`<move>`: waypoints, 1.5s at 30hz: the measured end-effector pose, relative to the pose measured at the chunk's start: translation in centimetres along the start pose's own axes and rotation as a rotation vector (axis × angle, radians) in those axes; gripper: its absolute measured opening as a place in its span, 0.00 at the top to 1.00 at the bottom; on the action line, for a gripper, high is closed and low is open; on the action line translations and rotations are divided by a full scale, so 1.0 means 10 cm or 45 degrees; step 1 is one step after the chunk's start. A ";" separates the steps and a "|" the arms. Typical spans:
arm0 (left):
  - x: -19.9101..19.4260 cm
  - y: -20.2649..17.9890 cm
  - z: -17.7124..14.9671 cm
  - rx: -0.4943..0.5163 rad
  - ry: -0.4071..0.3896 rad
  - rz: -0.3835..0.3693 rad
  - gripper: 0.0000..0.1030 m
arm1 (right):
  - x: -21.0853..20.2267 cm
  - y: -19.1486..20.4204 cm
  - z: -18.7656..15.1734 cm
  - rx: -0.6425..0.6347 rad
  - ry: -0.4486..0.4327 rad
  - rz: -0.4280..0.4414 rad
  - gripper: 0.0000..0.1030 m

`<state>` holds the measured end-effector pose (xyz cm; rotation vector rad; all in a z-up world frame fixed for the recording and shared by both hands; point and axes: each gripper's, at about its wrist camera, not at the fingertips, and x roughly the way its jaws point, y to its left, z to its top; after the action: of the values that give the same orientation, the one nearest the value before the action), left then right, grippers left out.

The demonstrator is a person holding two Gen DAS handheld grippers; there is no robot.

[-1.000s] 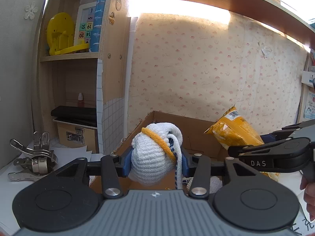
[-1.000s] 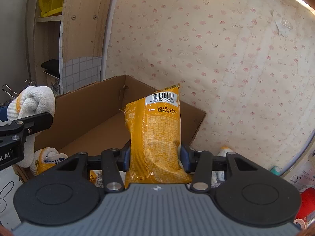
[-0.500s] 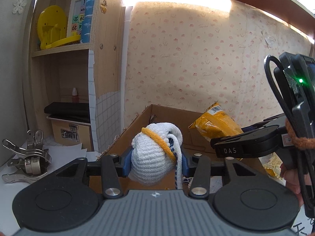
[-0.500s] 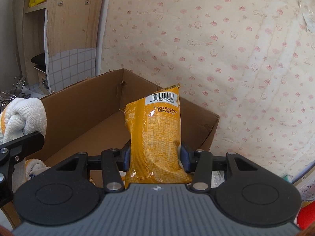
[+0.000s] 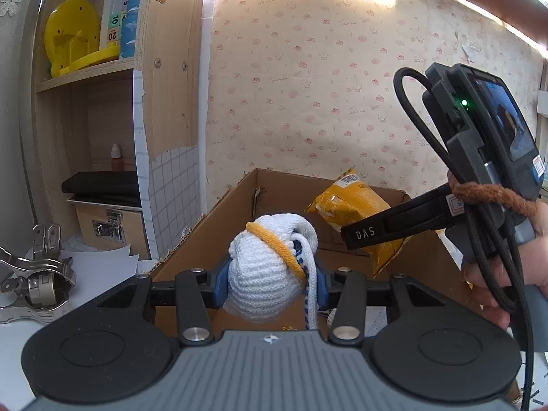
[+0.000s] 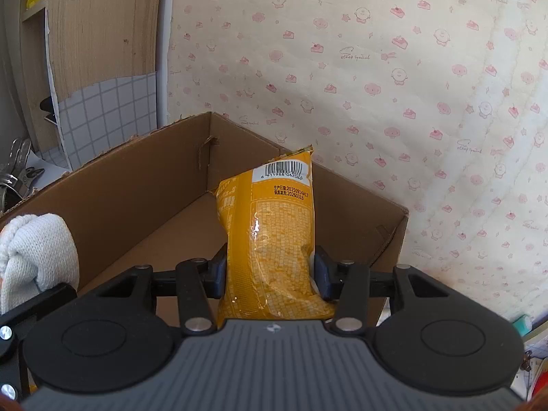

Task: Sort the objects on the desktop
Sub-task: 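Carry the held glove and yellow snack bag over the cardboard box with both tools, then open both tools to drop the glove and snack bag into the box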

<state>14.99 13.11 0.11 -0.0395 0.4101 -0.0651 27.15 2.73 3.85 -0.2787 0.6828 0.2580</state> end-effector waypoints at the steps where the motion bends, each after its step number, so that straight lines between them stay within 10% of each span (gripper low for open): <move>1: 0.01 0.00 0.00 0.004 0.002 0.002 0.53 | 0.02 -0.01 0.01 -0.002 0.007 -0.004 0.54; 26: 0.06 -0.10 0.00 0.022 0.047 0.064 0.45 | -0.13 -0.02 0.00 -0.022 -0.048 0.027 0.37; 36: -0.05 -0.14 0.08 0.010 0.018 0.067 0.20 | -0.39 -0.14 -0.05 0.000 -0.096 0.023 0.37; 45: -0.20 -0.28 0.15 0.023 -0.010 0.071 0.18 | -0.70 -0.33 -0.18 0.027 -0.138 0.003 0.37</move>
<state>13.60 10.53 2.37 -0.0103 0.4027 -0.0140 21.95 -1.97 7.60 -0.2416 0.5783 0.2664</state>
